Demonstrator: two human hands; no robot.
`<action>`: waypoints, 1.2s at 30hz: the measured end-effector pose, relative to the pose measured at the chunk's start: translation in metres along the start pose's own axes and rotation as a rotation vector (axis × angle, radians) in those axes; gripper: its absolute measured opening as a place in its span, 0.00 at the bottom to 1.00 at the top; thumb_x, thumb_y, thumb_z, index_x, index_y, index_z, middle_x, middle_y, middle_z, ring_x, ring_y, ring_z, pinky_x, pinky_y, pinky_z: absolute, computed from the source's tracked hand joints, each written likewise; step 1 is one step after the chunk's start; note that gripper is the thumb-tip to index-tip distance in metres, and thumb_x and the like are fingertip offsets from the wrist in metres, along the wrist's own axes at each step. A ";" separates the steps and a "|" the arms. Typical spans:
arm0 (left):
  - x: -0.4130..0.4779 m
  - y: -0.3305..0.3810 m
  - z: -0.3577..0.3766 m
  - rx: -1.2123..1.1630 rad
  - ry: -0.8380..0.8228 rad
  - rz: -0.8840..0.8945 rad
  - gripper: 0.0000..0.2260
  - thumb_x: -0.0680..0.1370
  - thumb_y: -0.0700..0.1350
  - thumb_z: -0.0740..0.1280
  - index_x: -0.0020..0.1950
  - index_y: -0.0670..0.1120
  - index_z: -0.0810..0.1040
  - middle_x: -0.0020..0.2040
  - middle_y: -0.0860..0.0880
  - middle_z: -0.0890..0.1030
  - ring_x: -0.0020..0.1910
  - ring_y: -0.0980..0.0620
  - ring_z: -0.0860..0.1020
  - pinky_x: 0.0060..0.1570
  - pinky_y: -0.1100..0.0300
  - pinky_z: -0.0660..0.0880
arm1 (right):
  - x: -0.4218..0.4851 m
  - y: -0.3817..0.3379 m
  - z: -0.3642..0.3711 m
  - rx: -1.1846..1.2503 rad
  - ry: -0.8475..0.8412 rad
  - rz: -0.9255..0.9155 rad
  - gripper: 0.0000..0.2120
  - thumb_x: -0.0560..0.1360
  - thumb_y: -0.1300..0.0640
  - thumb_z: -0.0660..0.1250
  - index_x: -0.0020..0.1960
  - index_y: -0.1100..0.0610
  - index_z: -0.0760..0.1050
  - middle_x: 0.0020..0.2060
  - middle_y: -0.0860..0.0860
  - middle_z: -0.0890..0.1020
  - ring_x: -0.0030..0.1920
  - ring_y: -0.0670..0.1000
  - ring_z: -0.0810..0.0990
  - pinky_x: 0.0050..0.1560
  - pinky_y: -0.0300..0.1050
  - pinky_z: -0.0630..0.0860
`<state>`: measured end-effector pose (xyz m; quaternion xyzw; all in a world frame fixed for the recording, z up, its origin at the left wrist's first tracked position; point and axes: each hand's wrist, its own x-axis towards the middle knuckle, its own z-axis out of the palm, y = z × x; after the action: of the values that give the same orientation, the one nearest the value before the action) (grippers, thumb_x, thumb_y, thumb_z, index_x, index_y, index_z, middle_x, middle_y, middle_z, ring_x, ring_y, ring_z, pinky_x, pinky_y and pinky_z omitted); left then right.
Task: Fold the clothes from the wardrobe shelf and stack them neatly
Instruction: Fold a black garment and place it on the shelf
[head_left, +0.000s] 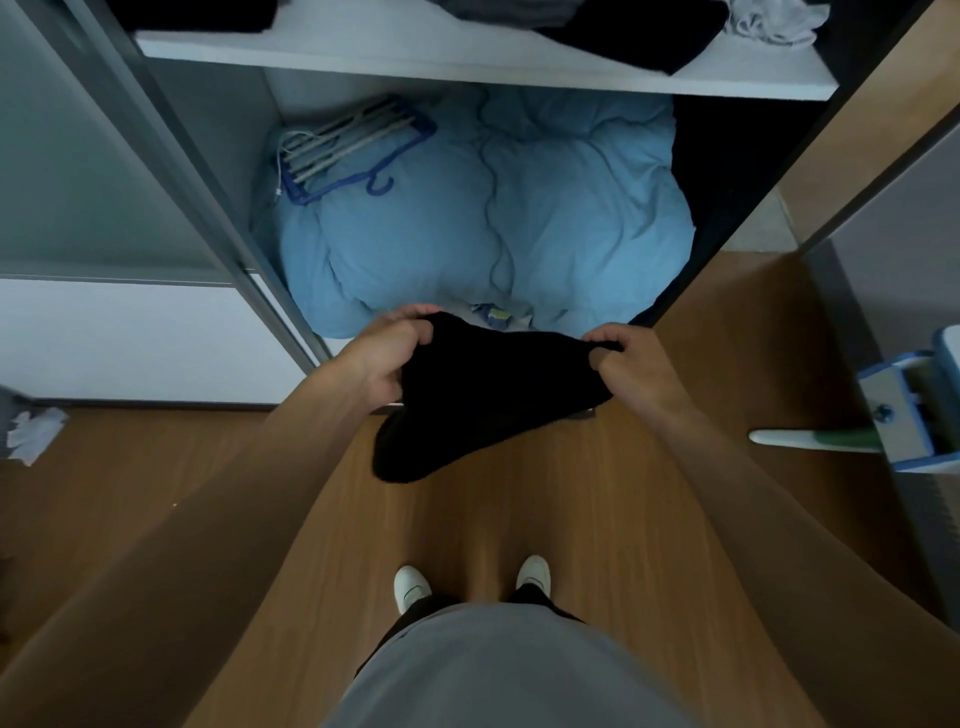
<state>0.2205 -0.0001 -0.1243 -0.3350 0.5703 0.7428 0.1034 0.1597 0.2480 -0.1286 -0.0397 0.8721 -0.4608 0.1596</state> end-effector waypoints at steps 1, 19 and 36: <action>-0.001 0.000 0.000 -0.033 -0.016 -0.046 0.17 0.77 0.31 0.56 0.52 0.49 0.78 0.42 0.46 0.80 0.34 0.52 0.80 0.28 0.63 0.78 | -0.001 0.002 0.001 0.000 -0.001 0.008 0.13 0.75 0.68 0.61 0.53 0.58 0.82 0.48 0.50 0.83 0.51 0.48 0.80 0.49 0.35 0.74; -0.009 -0.003 0.007 -0.012 -0.235 -0.046 0.07 0.81 0.42 0.64 0.56 0.44 0.80 0.45 0.47 0.86 0.41 0.52 0.84 0.36 0.61 0.81 | -0.009 -0.021 0.042 -0.617 -0.184 -0.459 0.14 0.76 0.44 0.68 0.47 0.56 0.81 0.46 0.51 0.78 0.49 0.54 0.79 0.48 0.55 0.74; 0.008 -0.039 -0.015 0.263 -0.082 0.483 0.11 0.79 0.45 0.70 0.61 0.52 0.77 0.53 0.56 0.84 0.55 0.58 0.82 0.55 0.66 0.76 | 0.018 -0.020 -0.006 -0.370 -0.391 -0.108 0.25 0.59 0.27 0.74 0.43 0.46 0.82 0.36 0.44 0.84 0.38 0.40 0.82 0.38 0.36 0.77</action>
<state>0.2413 -0.0025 -0.1613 -0.1428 0.7205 0.6785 -0.0111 0.1393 0.2377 -0.1137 -0.2028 0.8908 -0.2852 0.2899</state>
